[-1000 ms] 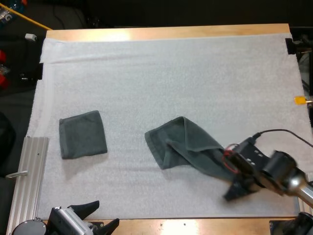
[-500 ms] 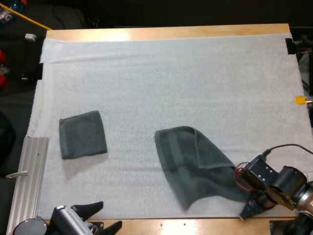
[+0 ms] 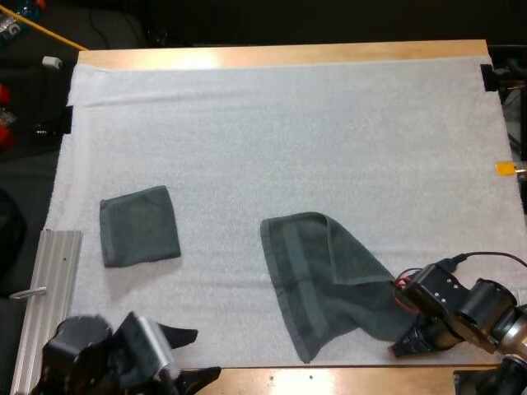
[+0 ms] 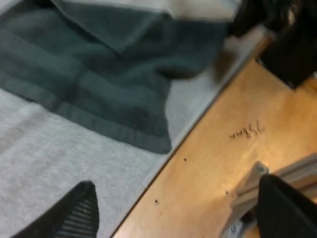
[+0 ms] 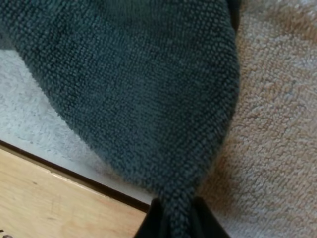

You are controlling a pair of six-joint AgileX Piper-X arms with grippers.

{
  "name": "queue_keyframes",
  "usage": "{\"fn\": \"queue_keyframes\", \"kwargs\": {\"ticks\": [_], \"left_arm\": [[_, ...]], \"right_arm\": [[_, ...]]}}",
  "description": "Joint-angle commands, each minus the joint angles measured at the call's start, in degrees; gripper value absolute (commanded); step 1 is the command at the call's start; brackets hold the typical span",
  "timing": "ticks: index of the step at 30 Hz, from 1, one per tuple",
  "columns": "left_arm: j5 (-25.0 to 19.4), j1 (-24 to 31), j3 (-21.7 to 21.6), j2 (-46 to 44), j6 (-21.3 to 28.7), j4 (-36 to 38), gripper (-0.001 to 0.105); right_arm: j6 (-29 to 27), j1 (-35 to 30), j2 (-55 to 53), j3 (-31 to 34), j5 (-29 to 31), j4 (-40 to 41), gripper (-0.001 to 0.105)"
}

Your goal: Pick towel from pile, fold and stack

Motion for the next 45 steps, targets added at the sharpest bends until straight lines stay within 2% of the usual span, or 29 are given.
{"fn": "queue_keyframes", "kwargs": {"ticks": [1,10,24,28,31,35,40,45], "left_arm": [[-1.2,-2.3,0.0,1.7,0.8,-1.0,0.065],[-7.3,-13.3,0.0,12.6,4.8,-4.9,0.065],[-8.4,-28.6,0.0,31.7,5.6,-15.4,0.065],[-12.2,-33.6,0.0,36.7,5.6,-19.9,0.065],[-13.4,-36.5,0.0,39.7,5.4,-22.6,0.065],[-13.6,-39.5,0.0,43.1,3.7,-27.1,0.065],[-20.4,-41.7,0.0,48.8,3.2,-31.5,0.065],[-20.5,-41.7,0.0,54.3,3.2,-34.0,0.065]], "right_arm": [[0.7,0.1,-0.3,-0.4,-0.4,0.0,0.0],[4.0,0.1,-0.3,-0.4,-0.4,0.0,0.0],[6.6,0.1,-0.3,-0.4,-0.4,0.0,0.0],[7.4,0.1,-0.3,-0.4,-0.4,0.0,0.0],[7.5,0.1,-0.3,-0.4,-0.4,0.0,0.0],[7.5,0.1,-0.3,-0.4,-0.4,0.0,0.0],[7.6,0.1,-0.3,-0.4,-0.4,0.0,0.0],[7.6,0.1,-0.3,-0.4,-0.4,0.0,0.0]]}}
